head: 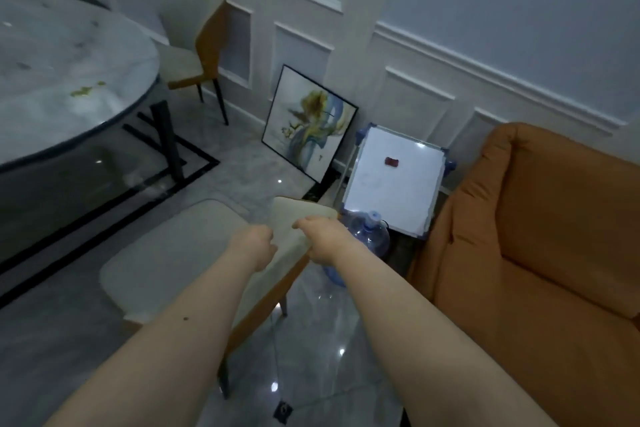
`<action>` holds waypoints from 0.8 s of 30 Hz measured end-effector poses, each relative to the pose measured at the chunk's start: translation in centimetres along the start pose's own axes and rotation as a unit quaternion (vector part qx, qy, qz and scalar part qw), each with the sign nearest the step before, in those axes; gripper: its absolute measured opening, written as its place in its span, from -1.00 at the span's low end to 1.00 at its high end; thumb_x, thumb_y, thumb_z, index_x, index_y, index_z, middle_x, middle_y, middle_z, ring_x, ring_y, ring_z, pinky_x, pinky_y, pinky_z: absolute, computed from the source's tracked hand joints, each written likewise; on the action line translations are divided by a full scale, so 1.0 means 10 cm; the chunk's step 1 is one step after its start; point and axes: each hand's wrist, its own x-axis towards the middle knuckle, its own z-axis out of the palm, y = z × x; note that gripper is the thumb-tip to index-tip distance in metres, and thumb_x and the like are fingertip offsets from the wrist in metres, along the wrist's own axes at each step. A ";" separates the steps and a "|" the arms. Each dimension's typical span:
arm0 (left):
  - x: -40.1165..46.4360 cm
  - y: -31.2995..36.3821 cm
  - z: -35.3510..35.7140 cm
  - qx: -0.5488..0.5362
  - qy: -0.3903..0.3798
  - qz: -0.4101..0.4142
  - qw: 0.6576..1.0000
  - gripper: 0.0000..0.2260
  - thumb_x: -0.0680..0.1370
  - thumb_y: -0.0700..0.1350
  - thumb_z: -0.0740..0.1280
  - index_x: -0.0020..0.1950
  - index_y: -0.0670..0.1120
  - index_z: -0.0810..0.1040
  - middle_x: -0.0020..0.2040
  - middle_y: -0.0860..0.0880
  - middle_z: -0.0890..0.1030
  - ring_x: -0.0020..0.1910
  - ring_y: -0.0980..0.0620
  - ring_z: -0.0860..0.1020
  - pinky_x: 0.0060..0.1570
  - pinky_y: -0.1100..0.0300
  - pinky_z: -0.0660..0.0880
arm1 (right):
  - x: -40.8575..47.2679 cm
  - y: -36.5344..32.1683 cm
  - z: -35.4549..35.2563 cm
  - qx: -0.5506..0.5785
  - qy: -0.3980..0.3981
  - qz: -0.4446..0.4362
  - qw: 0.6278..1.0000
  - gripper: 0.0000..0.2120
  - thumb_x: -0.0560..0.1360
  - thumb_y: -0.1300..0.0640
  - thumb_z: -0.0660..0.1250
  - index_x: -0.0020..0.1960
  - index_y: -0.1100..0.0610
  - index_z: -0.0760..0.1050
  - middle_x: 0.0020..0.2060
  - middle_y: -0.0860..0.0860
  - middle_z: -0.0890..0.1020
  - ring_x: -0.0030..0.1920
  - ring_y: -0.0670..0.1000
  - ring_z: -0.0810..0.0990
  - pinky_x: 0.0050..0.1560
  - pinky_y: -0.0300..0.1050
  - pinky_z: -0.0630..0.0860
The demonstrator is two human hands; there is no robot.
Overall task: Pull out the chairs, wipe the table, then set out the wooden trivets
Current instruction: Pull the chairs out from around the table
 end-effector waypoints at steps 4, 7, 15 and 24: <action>-0.06 -0.10 0.06 -0.049 0.006 -0.081 0.995 -0.64 0.60 0.02 0.21 0.35 -0.10 0.40 0.29 -0.10 0.48 0.26 -0.09 0.46 0.21 0.08 0.42 | 0.23 -0.03 0.03 0.004 -0.052 -0.048 0.997 -0.34 0.46 0.20 0.39 0.48 0.01 0.21 0.41 0.08 0.34 0.37 0.16 0.35 0.33 0.01 0.32; -0.05 -0.19 0.10 -0.079 0.005 -0.120 0.990 -0.63 0.59 0.03 0.23 0.35 -0.11 0.39 0.29 -0.10 0.48 0.25 -0.09 0.46 0.23 0.05 0.43 | 0.38 -0.09 0.05 0.003 -0.095 -0.066 0.993 -0.24 0.36 0.14 0.51 0.46 -0.03 0.24 0.37 0.06 0.37 0.34 0.17 0.36 0.30 0.07 0.41; -0.02 -0.29 0.17 -0.122 -0.021 -0.153 0.980 -0.64 0.58 -0.01 0.28 0.32 -0.13 0.44 0.27 -0.11 0.50 0.23 -0.09 0.48 0.20 0.08 0.44 | 0.58 -0.11 0.09 0.012 -0.130 -0.078 0.988 -0.28 0.32 0.14 0.54 0.41 -0.02 0.33 0.35 0.04 0.40 0.32 0.16 0.40 0.24 0.08 0.45; -0.32 -0.19 0.33 -0.184 -0.060 -0.219 0.956 -0.60 0.56 0.10 0.27 0.30 -0.12 0.48 0.24 -0.07 0.51 0.16 -0.04 0.51 0.18 0.09 0.45 | 0.57 0.02 0.04 -0.019 -0.151 -0.159 0.976 -0.44 0.42 0.06 0.47 0.38 0.04 0.40 0.31 0.05 0.44 0.30 0.12 0.43 0.29 0.03 0.42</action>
